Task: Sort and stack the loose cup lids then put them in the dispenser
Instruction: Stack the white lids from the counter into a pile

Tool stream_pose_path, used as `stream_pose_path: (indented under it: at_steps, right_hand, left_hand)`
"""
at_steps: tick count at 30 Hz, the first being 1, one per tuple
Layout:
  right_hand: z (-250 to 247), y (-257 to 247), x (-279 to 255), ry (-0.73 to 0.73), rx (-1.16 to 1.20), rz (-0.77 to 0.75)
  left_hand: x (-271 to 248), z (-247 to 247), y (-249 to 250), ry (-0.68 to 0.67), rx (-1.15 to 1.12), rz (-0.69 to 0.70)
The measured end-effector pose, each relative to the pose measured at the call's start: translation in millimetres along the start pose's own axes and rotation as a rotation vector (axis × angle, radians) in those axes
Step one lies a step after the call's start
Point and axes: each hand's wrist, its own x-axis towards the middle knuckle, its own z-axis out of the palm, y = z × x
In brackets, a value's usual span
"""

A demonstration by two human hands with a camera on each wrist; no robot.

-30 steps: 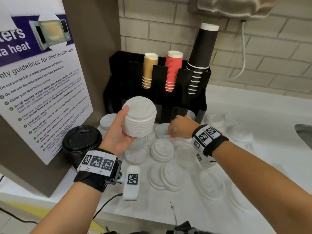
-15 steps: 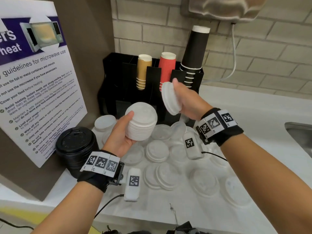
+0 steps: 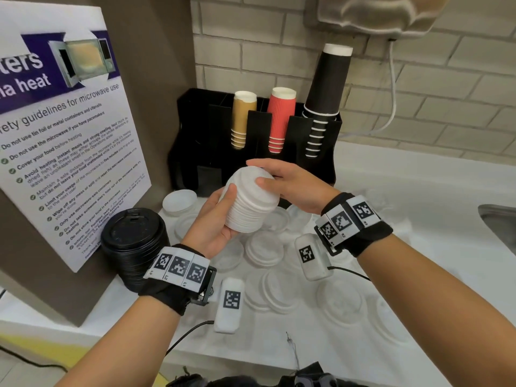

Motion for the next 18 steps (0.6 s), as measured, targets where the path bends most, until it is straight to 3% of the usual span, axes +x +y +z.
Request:
stream_pose_path:
  at_steps: [8, 12, 16, 18]
  right_hand:
    - [-2.2, -9.2, -0.1, -0.038, -0.136, 0.039]
    - [1.6, -12.4, 3.7, -0.056, -0.179, 0.051]
    - [-3.4, -11.5, 11.4, 0.158, -0.065, 0.180]
    - [-10.6, -1.4, 12.9, 0.119, -0.464, 0.221]
  left_hand:
    - [-2.6, 0.6, 0.8, -0.098, 0.015, -0.048]
    - [-0.1, -0.1, -0.1, -0.034, 0.008, -0.052]
    - [3.9, -3.9, 4.3, -0.020, -0.076, -0.055]
    - [5.9, -8.2, 7.7, -0.022, -0.134, -0.056]
